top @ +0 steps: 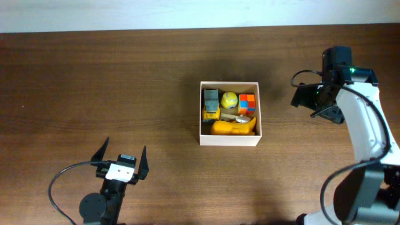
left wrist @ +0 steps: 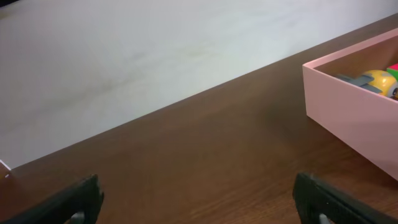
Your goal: Pack container
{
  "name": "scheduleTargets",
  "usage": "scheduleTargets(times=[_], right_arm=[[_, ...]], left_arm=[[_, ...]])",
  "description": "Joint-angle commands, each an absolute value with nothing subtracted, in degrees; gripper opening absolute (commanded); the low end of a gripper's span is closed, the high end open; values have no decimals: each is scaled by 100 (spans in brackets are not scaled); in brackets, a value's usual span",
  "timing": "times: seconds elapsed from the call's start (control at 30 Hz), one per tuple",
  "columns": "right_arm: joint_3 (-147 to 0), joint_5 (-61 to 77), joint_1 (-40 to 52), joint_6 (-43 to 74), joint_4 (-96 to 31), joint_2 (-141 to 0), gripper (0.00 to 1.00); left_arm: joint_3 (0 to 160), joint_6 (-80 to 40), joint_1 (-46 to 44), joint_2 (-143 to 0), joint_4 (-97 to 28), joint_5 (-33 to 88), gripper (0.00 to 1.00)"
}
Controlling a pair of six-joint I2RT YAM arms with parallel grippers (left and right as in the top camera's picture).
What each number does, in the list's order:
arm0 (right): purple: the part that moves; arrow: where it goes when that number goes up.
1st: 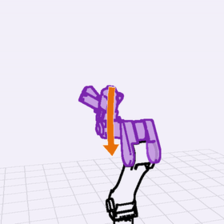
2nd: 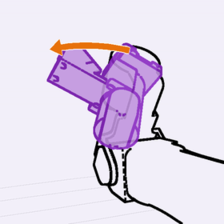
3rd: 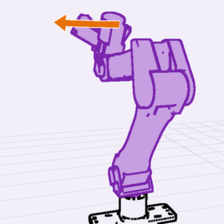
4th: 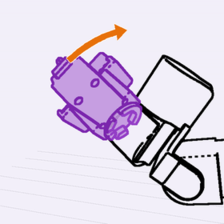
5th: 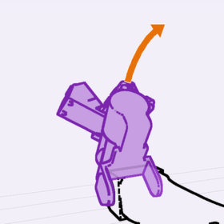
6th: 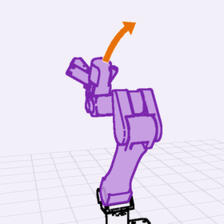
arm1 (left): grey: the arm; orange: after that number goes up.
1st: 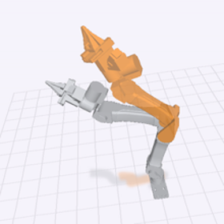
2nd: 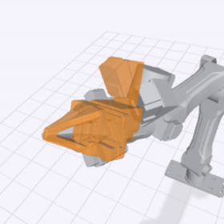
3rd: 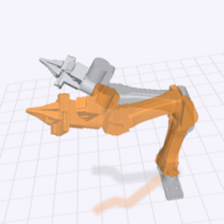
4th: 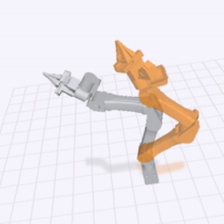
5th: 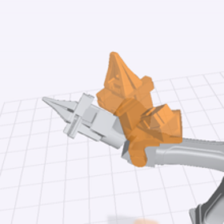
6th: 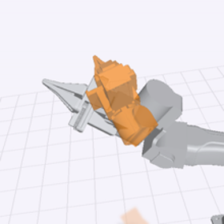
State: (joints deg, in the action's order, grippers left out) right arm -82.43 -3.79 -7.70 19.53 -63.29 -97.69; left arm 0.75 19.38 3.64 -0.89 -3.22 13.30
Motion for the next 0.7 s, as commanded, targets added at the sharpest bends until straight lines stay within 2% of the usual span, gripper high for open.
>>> scheduleTargets(times=[0.0,0.27,0.53,0.67], right_arm=[[-8265,89,-349,2003,-6320,-8807,99],[-8265,174,574,2001,-6219,-6814,99],[-8012,174,644,1999,-6173,-5295,99],[-7124,183,635,1577,-5293,-4480,99]], left_arm=[[49,2025,392,-30,-349,1332,99],[49,2025,392,-30,-351,1332,99],[49,2025,392,-30,-351,1332,99],[49,2025,392,-30,-351,1332,99]])
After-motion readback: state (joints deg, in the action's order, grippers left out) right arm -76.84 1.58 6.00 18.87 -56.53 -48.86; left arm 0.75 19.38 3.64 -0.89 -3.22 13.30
